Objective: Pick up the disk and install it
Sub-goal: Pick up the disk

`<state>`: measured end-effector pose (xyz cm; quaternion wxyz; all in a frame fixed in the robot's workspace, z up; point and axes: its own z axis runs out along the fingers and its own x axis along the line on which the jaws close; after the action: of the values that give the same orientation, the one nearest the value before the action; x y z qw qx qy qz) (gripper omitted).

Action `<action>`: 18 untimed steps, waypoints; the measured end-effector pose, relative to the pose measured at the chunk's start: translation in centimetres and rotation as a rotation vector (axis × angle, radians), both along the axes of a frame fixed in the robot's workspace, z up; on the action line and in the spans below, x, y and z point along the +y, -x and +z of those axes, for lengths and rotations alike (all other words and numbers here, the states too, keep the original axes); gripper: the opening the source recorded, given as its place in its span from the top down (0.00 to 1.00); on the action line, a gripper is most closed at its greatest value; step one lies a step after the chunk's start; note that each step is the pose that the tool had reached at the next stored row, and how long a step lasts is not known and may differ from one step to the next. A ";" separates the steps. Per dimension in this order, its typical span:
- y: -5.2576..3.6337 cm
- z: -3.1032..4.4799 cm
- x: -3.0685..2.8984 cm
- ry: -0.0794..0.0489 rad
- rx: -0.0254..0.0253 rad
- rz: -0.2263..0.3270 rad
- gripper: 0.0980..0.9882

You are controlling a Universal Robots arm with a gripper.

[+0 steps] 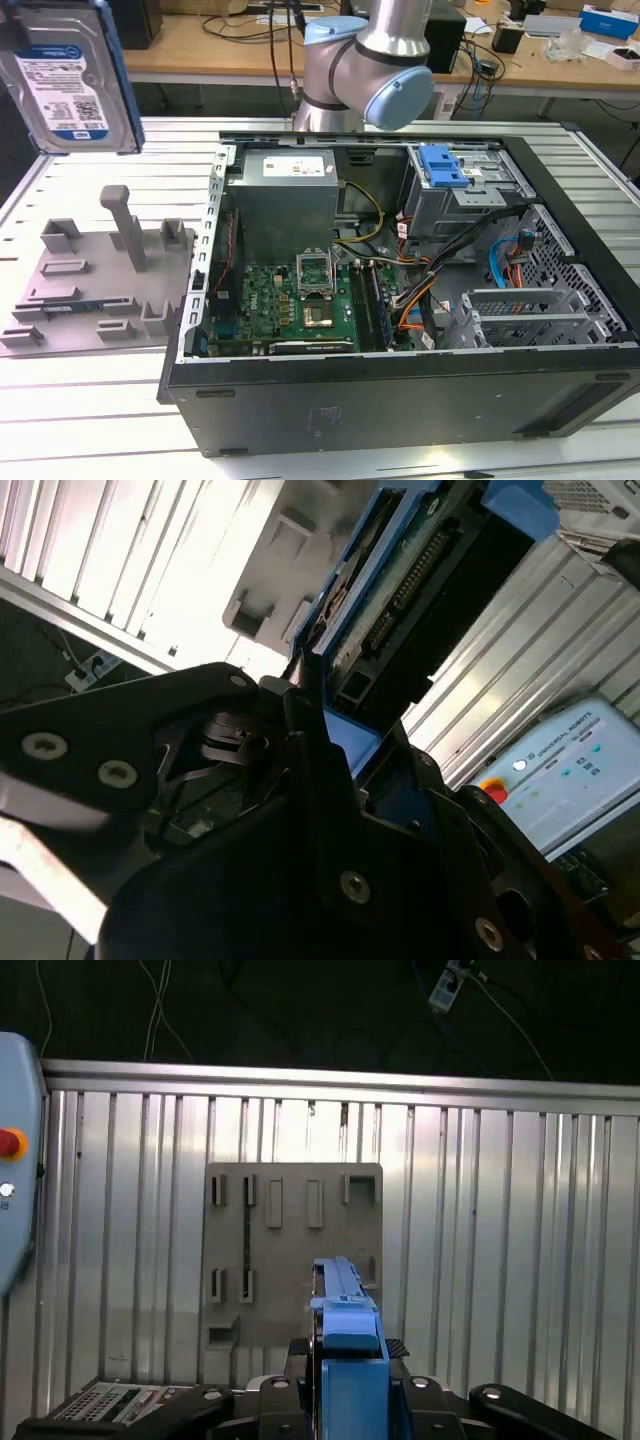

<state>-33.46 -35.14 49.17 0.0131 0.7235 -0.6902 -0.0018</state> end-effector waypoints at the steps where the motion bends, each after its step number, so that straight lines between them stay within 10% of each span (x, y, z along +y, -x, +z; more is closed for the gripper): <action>1: -1.48 0.01 -0.47 -0.001 0.0001 0.000 0.70; 18: -11.28 0.00 -3.69 -0.013 0.0000 0.000 0.70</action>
<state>-22.18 -38.83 49.17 0.0086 0.7236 -0.6901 -0.0061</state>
